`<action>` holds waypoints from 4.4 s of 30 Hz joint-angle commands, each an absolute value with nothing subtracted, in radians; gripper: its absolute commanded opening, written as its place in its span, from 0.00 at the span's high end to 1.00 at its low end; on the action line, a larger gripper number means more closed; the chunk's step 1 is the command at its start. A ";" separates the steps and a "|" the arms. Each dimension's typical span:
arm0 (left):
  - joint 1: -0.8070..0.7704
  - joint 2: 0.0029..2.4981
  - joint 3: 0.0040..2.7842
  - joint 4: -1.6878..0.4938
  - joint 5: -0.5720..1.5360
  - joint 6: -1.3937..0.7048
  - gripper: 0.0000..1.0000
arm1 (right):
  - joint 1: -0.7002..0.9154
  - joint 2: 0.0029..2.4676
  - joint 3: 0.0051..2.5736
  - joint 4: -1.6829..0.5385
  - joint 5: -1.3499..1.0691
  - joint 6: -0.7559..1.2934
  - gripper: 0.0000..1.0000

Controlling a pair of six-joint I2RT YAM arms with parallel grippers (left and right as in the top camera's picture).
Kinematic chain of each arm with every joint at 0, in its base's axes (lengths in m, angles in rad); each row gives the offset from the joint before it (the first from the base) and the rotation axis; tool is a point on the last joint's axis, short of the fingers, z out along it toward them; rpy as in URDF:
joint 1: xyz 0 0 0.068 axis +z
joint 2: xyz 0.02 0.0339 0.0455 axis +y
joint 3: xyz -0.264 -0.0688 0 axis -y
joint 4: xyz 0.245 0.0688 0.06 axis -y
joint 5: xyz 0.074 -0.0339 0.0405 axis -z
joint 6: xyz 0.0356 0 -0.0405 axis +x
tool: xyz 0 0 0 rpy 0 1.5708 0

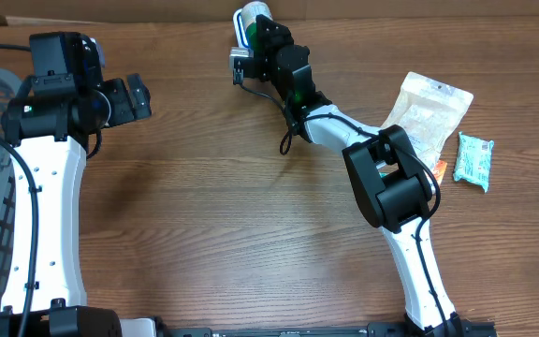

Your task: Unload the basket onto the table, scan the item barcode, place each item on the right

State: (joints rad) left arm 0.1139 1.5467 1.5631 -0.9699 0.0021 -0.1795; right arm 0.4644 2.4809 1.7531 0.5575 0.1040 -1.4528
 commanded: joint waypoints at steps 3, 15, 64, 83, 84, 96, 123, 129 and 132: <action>0.118 1.542 1.575 -0.968 -0.010 -0.163 0.00 | 0.475 2.461 1.781 0.569 0.120 -1.461 0.46; 0.118 1.542 1.575 -0.968 -0.010 -0.163 0.00 | 0.511 2.247 1.781 0.346 0.222 -1.057 0.46; 0.118 1.542 1.575 -0.968 -0.010 -0.163 0.00 | 0.193 1.858 1.520 -1.162 -0.048 0.205 0.00; 0.118 1.542 1.575 -0.968 -0.010 -0.164 0.00 | 0.313 1.238 1.798 -1.383 -0.256 0.213 0.00; 0.117 1.542 1.575 -0.968 -0.010 -0.163 0.00 | 0.313 1.224 1.798 -1.393 -0.256 0.213 0.00; 0.118 1.542 1.575 -0.968 -0.010 -0.163 0.00 | 0.309 1.172 1.679 -1.463 -0.135 0.150 0.00; 0.117 1.542 1.575 -0.968 -0.010 -0.164 0.00 | 0.215 0.172 0.231 -0.014 -0.171 0.160 0.00; 0.117 1.542 1.575 -0.968 -0.010 -0.163 0.00 | 0.174 0.079 0.070 0.021 -0.139 0.160 0.00; 0.117 1.542 1.575 -0.968 -0.010 -0.163 0.00 | 0.148 0.036 0.022 0.018 -0.159 0.160 0.00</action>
